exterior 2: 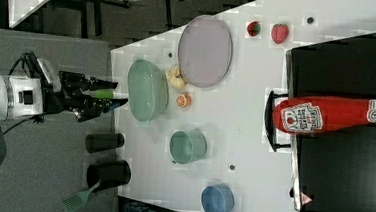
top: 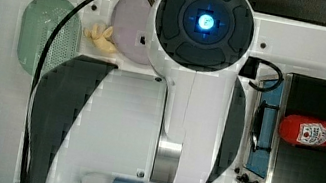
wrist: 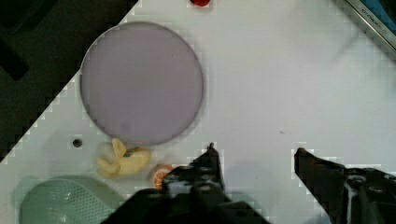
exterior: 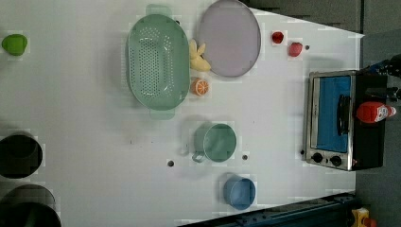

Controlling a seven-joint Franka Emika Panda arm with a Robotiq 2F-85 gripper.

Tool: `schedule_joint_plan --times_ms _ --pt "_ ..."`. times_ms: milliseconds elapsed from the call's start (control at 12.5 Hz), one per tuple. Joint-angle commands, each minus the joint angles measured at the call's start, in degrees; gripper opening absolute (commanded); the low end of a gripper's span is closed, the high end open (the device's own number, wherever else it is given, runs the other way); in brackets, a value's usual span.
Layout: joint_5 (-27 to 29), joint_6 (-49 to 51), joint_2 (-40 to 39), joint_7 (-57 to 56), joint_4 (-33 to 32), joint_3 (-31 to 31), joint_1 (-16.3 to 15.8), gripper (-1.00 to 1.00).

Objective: Pick Ketchup from oven and place it on table.

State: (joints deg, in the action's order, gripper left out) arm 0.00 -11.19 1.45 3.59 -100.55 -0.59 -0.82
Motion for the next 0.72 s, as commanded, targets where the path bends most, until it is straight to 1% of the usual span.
schedule_joint_plan --times_ms 80,160,240,480,720 --pt "-0.4 9.5 18.7 1.9 -10.8 -2.9 1.1 0.60" --pt "-0.4 9.5 18.7 1.9 -10.8 -2.9 1.1 0.82" --pt "-0.4 9.5 18.7 1.9 -10.9 -3.0 1.1 0.99" --pt "-0.5 8.6 18.3 1.9 -10.9 -4.2 2.4 1.00" --pt "-0.6 5.6 15.9 1.8 -10.8 -8.4 4.5 1.00"
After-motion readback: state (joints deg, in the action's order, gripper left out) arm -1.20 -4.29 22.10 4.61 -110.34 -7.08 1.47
